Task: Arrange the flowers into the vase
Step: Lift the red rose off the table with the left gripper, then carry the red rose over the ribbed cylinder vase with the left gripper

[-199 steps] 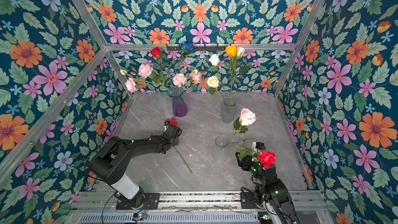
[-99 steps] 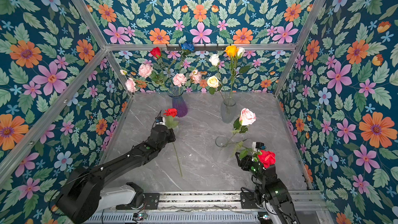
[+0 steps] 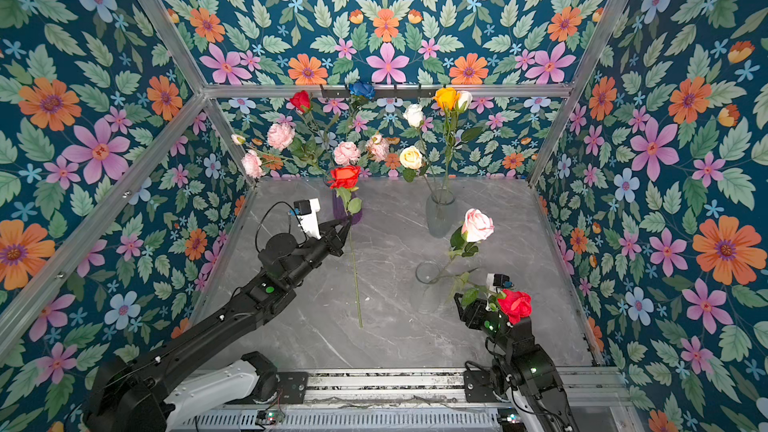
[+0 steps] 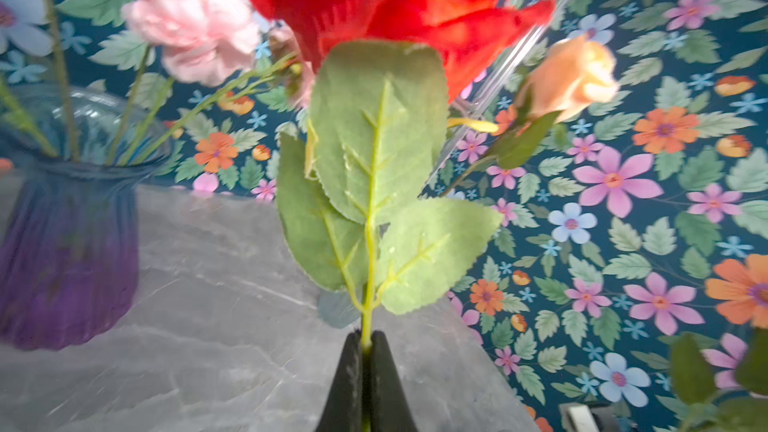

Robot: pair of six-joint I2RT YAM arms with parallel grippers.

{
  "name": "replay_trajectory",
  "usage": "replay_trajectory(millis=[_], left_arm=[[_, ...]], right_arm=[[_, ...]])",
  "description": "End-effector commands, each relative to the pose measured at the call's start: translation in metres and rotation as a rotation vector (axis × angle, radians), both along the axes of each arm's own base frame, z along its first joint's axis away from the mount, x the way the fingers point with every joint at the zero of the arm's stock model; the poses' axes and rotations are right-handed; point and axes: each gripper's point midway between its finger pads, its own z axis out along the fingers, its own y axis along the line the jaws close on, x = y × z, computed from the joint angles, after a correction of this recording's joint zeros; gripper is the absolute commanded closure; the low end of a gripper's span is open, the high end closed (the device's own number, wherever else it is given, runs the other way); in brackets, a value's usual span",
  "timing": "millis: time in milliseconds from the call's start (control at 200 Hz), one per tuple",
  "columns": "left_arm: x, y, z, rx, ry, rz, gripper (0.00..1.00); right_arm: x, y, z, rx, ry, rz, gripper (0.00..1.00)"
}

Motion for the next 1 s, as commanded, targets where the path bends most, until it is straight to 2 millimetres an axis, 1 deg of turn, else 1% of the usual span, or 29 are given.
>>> replay_trajectory(millis=[0,60,165,310,390,475,525,640,705,825,890,995], left_arm=[[-0.014,-0.015,0.042,0.008,-0.168,-0.037,0.94],[-0.022,-0.025,0.057,0.025,-0.24,-0.046,0.91],[-0.032,-0.04,0.083,0.015,-0.368,-0.076,0.93],[-0.047,-0.055,0.116,-0.092,-0.529,-0.146,0.92],[-0.054,-0.067,0.126,-0.129,-0.596,-0.206,0.92],[-0.062,-0.081,0.135,-0.158,-0.651,-0.268,0.92],[-0.066,-0.086,0.141,-0.177,-0.68,-0.29,0.92],[-0.07,-0.096,0.151,-0.203,-0.714,-0.317,0.91],[-0.071,-0.099,0.157,-0.225,-0.73,-0.325,0.91],[-0.081,-0.102,0.163,-0.264,-0.795,-0.351,0.9],[-0.084,-0.105,0.161,-0.281,-0.826,-0.361,0.9],[-0.094,-0.102,0.163,-0.337,-0.905,-0.379,0.9]], right_arm=[[0.002,-0.002,0.001,-0.007,-0.011,-0.01,0.41],[0.002,-0.002,0.001,-0.007,-0.011,-0.01,0.41],[0.002,-0.002,0.001,-0.007,-0.01,-0.01,0.41],[0.002,-0.002,0.002,-0.007,-0.012,-0.011,0.41],[0.002,-0.002,0.001,-0.007,-0.01,-0.011,0.41],[0.002,-0.002,0.002,-0.007,-0.012,-0.009,0.41],[0.002,-0.002,0.002,-0.007,-0.014,-0.011,0.41],[0.001,-0.002,0.002,-0.006,-0.014,-0.013,0.41],[0.001,-0.002,0.002,-0.005,-0.016,-0.013,0.41],[0.001,-0.002,0.002,-0.005,-0.016,-0.012,0.41],[0.002,-0.002,0.003,-0.005,-0.016,-0.013,0.41],[0.001,-0.002,0.003,-0.005,-0.016,-0.011,0.41]])
